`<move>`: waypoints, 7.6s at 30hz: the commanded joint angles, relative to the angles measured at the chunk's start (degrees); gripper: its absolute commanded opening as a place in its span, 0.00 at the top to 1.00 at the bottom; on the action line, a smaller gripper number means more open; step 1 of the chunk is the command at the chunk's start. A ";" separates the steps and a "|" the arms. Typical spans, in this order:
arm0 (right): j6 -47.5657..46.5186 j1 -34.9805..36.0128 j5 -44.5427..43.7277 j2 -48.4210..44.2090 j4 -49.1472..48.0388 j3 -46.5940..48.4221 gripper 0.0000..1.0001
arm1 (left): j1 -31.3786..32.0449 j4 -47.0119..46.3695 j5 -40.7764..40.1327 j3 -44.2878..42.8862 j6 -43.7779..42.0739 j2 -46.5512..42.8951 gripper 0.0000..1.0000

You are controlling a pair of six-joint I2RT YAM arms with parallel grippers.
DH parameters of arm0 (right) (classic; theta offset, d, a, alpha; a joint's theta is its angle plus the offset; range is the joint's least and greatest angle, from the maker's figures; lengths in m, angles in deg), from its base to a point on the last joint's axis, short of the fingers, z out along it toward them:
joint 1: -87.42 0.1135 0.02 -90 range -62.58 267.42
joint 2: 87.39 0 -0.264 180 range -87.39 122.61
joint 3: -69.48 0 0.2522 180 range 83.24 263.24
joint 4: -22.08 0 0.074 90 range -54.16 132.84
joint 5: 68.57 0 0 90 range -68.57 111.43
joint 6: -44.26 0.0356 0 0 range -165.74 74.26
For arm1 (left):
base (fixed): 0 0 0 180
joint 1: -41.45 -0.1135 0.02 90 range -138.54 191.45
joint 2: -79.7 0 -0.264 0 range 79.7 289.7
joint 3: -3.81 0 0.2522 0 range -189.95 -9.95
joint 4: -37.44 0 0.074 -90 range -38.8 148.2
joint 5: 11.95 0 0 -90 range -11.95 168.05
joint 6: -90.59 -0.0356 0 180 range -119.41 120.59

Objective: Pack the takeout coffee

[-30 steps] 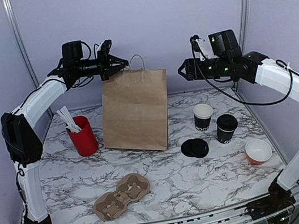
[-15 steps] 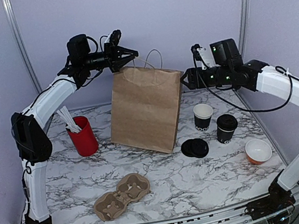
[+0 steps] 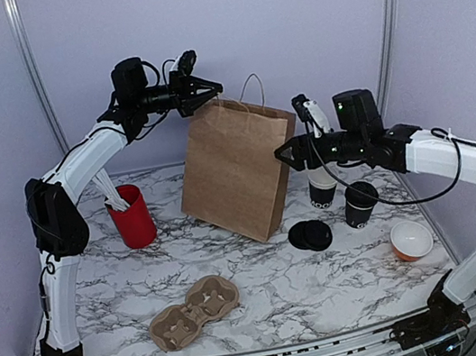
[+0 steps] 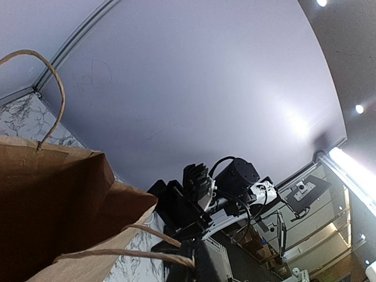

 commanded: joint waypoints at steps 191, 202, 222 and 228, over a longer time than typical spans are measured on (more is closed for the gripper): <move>26.19 33.60 -25.10 36.32 40.48 23.51 0.39 | -5.67 31.46 -57.39 47.53 -35.81 -53.44 0.34; 26.83 33.60 -23.18 35.79 38.35 20.06 0.46 | -5.71 31.44 -56.42 46.71 -34.05 -52.91 0.34; 26.00 33.62 -21.90 36.99 37.10 20.15 0.45 | -5.64 32.37 -56.27 45.34 -32.24 -52.89 0.33; 25.70 33.62 -21.77 36.82 37.01 19.78 0.47 | -5.71 32.83 -55.65 44.89 -31.55 -52.43 0.33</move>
